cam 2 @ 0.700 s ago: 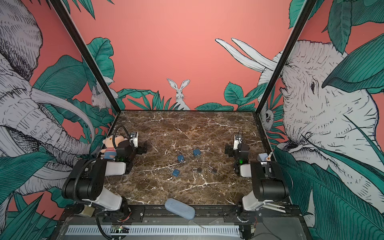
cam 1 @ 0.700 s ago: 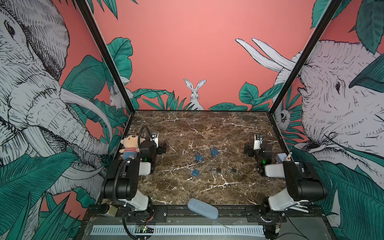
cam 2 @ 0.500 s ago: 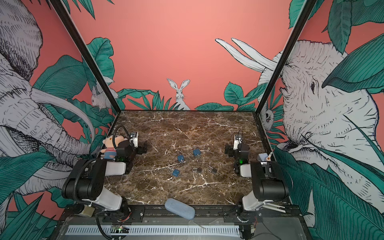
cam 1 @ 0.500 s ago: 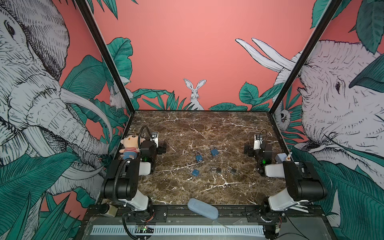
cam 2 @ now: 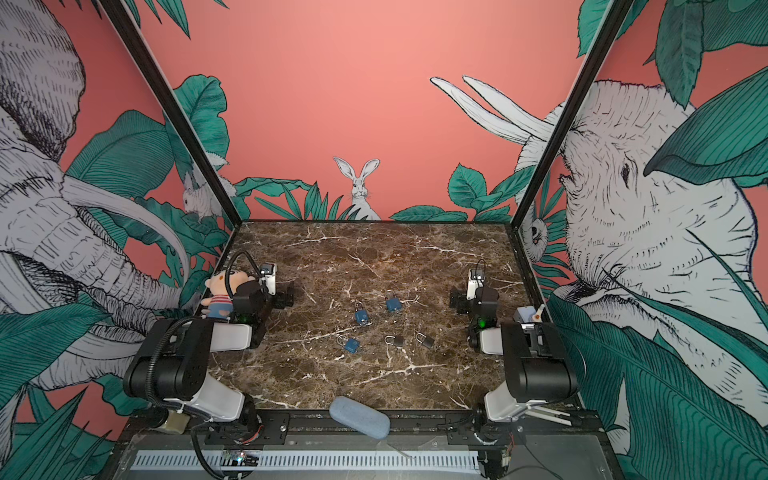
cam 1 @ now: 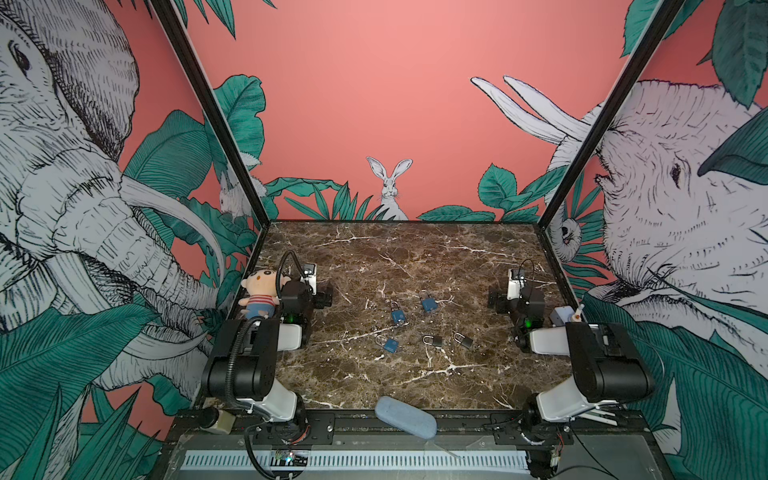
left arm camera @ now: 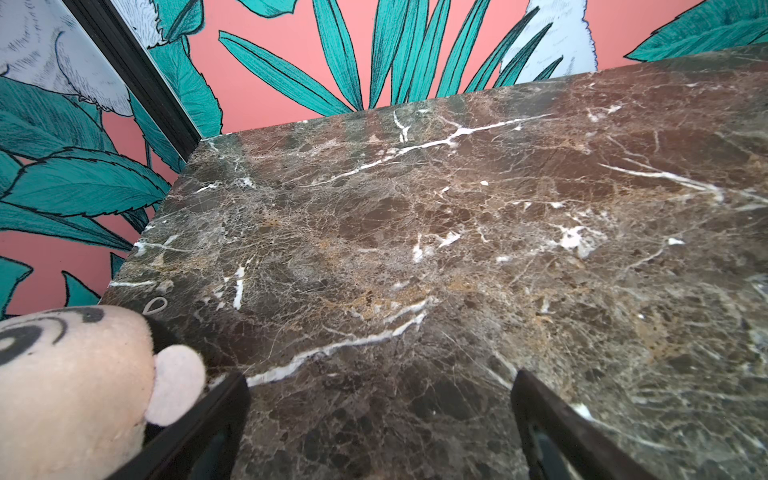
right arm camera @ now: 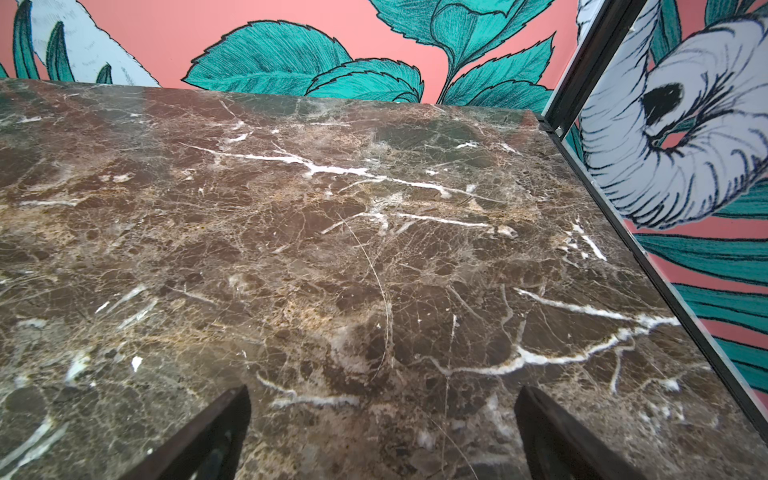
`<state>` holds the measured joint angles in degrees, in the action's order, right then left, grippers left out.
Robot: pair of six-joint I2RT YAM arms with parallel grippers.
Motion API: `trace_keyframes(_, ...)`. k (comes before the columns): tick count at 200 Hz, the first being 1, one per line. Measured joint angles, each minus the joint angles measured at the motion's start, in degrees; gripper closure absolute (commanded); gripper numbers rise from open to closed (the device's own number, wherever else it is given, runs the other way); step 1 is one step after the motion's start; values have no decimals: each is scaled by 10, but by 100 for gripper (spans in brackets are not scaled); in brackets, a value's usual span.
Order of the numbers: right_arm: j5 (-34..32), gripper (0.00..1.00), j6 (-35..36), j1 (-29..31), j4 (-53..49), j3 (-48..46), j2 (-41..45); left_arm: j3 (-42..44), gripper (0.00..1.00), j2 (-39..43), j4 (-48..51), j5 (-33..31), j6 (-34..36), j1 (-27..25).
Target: Lock with the key
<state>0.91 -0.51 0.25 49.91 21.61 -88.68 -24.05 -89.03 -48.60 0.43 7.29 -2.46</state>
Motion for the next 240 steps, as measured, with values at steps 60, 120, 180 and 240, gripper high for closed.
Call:
trace_keyframes(60, 0, 1, 1, 0, 0, 0, 0, 0, 1, 0, 0, 0, 0, 0)
trace_keyframes(120, 0, 1, 1, 0, 0, 0, 0, 0, 7, 0, 0, 0, -1, 0)
trace_keyframes(180, -42, 10, -7, 6, -130, 40, 82, -90, 29, 86, 183, -32, -26, 0)
trace_keyframes(240, -117, 26, -56, 99, -378, 165, 217, -191, 37, 153, 338, -23, -128, -8)
